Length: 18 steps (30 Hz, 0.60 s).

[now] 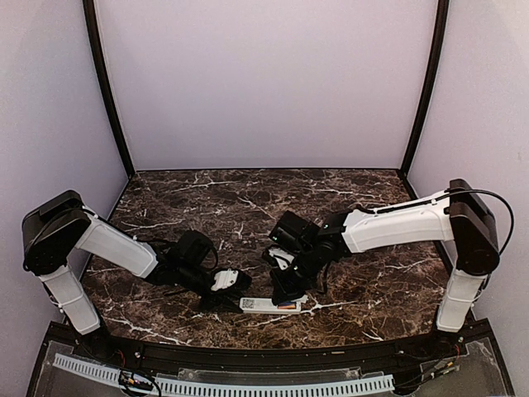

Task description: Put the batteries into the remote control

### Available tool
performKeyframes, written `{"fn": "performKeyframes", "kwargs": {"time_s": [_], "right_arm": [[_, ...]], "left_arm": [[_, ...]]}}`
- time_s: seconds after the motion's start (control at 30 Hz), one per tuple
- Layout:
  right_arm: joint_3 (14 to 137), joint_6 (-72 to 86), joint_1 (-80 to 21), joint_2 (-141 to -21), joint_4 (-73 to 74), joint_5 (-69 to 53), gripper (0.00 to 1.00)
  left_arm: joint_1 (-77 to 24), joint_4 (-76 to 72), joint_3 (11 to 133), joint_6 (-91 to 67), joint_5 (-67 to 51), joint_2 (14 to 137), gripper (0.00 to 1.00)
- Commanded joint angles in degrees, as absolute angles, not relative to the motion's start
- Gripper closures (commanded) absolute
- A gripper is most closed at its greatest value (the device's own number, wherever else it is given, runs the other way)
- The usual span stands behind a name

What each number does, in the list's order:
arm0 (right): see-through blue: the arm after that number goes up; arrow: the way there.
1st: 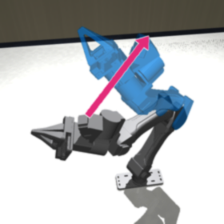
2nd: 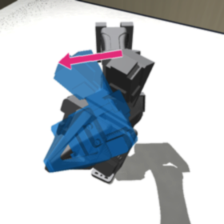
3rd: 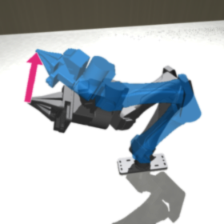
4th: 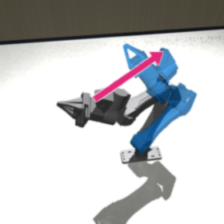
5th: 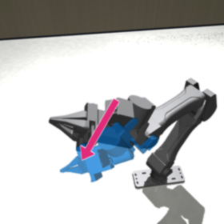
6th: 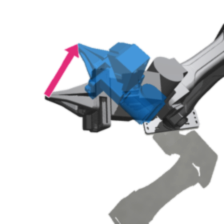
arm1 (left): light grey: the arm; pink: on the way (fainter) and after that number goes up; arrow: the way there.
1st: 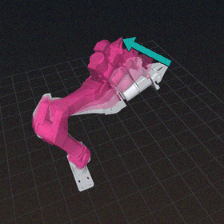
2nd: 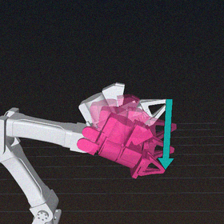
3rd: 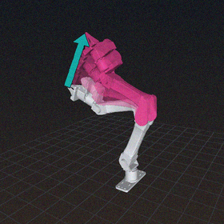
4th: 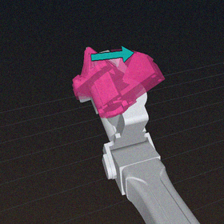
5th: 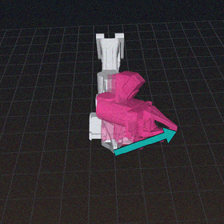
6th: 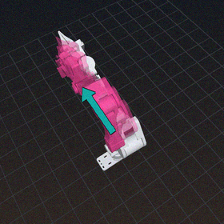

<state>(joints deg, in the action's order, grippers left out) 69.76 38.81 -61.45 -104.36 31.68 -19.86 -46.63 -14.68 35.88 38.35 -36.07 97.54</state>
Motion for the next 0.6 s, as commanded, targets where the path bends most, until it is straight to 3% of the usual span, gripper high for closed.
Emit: {"fn": "performKeyframes", "kwargs": {"time_s": [0.0, 0.27, 0.57], "right_arm": [[70.19, 39.35, -60.24, -102.19, 36.58, -14.14, 1.0], [64.52, 45.66, -60.19, -95.57, 38.58, -9.63, 1.0], [63.72, 45.78, -60.19, -98.19, 38.36, -9.21, 0.94]], "left_arm": [[-46.67, -10.58, 35.95, 38.93, -33.93, 97.84, 1.0], [-46.67, -10.24, 36.26, 38.95, -33.8, 98.27, 1.0], [-46.67, -10.2, 36.21, 39.11, -33.99, 98.24, 1.0]]}}
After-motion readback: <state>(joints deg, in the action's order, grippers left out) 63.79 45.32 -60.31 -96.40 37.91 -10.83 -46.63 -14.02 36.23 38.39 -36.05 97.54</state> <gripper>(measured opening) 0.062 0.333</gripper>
